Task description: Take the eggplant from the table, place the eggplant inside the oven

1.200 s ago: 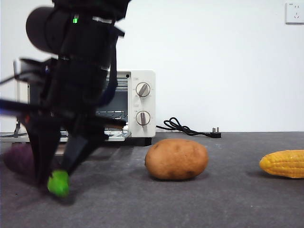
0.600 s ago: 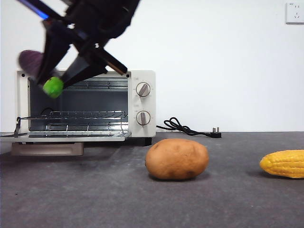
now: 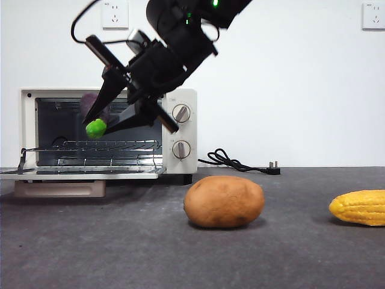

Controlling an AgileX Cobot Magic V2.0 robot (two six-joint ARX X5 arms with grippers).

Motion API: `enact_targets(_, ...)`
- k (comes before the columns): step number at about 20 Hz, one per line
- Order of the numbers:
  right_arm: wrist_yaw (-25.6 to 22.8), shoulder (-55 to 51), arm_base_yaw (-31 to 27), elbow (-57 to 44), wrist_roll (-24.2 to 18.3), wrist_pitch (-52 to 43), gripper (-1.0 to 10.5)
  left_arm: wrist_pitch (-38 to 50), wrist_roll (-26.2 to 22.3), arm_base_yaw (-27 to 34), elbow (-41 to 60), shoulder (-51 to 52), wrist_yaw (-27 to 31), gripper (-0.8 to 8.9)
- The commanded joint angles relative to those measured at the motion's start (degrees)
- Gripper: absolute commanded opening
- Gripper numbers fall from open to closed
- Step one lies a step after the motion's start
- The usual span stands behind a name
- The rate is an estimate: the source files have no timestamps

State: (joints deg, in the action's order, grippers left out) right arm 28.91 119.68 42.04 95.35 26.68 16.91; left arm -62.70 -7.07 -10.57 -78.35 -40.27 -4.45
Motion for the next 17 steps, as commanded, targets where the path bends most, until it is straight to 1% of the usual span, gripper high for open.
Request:
enact_targets(1, 1.38, 3.48, -0.13, 3.32, 6.21, -1.75, -0.1, -0.68, -0.61, -0.94, 0.13, 0.15, -0.04, -0.06)
enact_targets(4, 1.75, 8.11, -0.11, 10.86, 10.08, -2.29, -0.1, -1.11, -0.61, -1.97, 0.13, 0.17, -0.02, -0.05)
enact_targets(8, 4.15, 15.58, -0.13, 22.21, 18.27, -2.27, -0.1, -2.1, -0.63, -3.67, 0.13, 0.17, 0.24, -0.05)
enact_targets(10, 4.59, 18.82, -0.13, 26.05, 21.09, -2.34, -0.1, -2.14, -1.03, -5.09, 0.13, 0.17, 2.23, -0.06)
enact_targets(12, 4.52, 20.98, -0.13, 27.67, 23.43, -3.41, -0.1, -2.45, -1.4, -6.86, 0.13, 0.17, 4.66, -0.06)
enact_targets(14, 2.91, 21.94, -0.26, 27.98, 25.59, -4.76, -0.1, -2.47, -1.84, -8.68, 0.13, 0.17, 6.95, -0.06)
enact_targets(16, -1.84, 21.94, -0.46, 27.98, 27.04, -5.44, -0.1, -2.82, -2.25, -10.29, 0.13, 0.17, 9.4, -0.06)
enact_targets(17, -4.09, 21.94, -0.52, 27.98, 28.48, -6.71, -0.1, -2.91, -2.4, -11.08, 0.13, 0.17, 10.49, -0.06)
